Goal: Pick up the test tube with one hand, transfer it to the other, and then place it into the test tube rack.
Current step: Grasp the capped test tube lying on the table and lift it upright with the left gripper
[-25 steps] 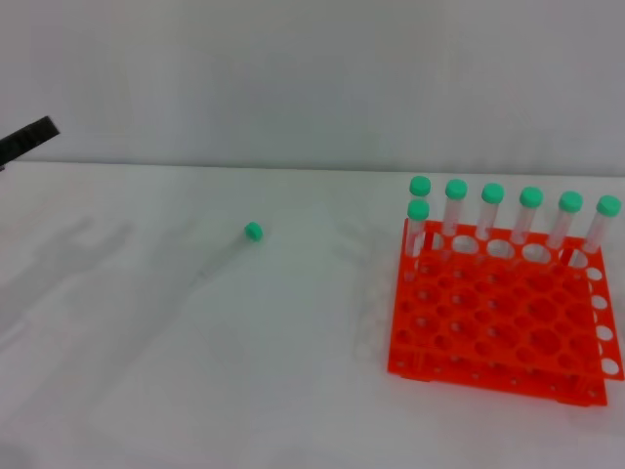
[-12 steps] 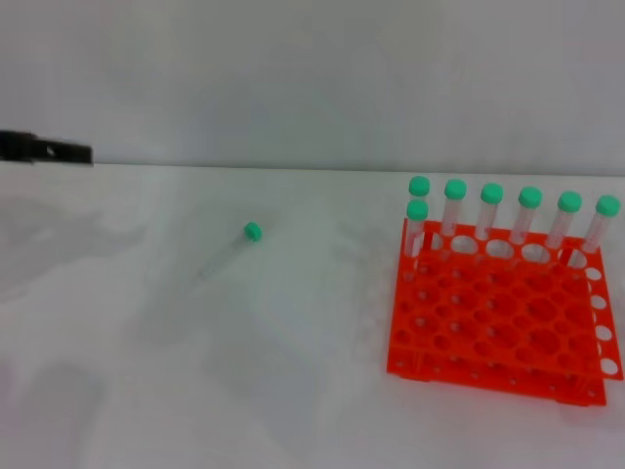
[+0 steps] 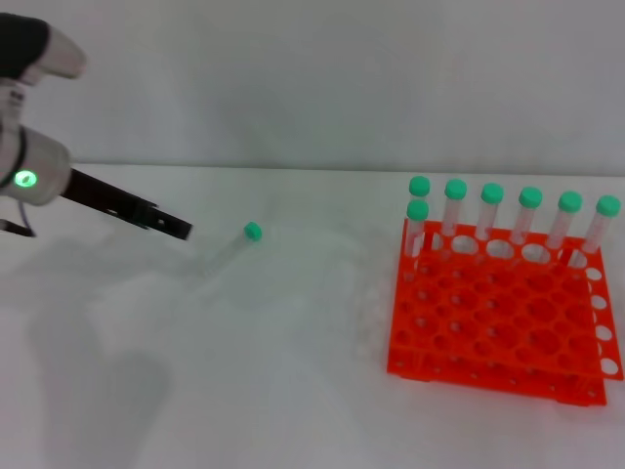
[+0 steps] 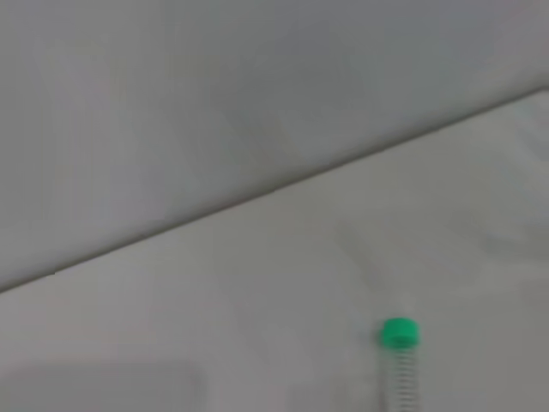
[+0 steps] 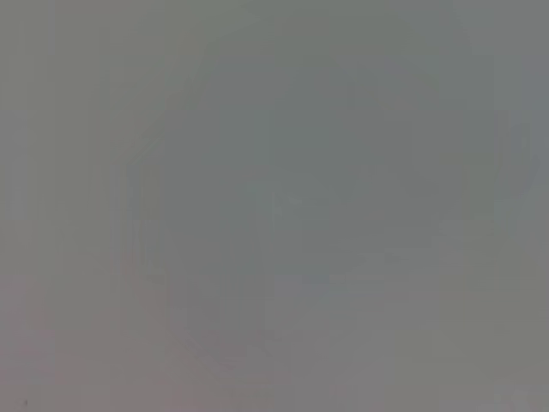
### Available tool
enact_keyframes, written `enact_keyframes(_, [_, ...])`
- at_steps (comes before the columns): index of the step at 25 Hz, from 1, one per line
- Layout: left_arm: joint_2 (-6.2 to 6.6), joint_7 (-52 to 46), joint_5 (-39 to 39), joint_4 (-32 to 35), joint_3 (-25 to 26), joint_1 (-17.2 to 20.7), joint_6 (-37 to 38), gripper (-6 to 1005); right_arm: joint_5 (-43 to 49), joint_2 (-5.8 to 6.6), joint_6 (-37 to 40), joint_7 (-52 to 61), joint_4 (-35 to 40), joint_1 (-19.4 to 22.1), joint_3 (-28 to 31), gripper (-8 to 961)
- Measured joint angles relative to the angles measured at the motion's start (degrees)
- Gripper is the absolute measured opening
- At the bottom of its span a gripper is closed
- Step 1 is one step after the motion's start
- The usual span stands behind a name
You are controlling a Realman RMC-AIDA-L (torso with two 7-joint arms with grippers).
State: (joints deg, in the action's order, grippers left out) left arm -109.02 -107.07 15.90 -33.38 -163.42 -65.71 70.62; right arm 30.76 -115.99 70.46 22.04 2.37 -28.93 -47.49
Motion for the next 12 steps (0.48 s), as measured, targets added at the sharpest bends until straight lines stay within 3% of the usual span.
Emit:
enact_keyframes(10, [-0.19, -0.4, 4.9, 7.3, 0.3, -1.7, -4.8, 873, -0.1, 0.26, -0.9, 0.0, 0.6, -0.3, 0.0, 855])
enact_keyframes(12, [-0.74, -0.4, 5.5, 9.3, 0.3, -1.8, -7.4, 872, -0.1, 0.33, -1.0, 0.0, 0.6, -0.5, 0.2, 854])
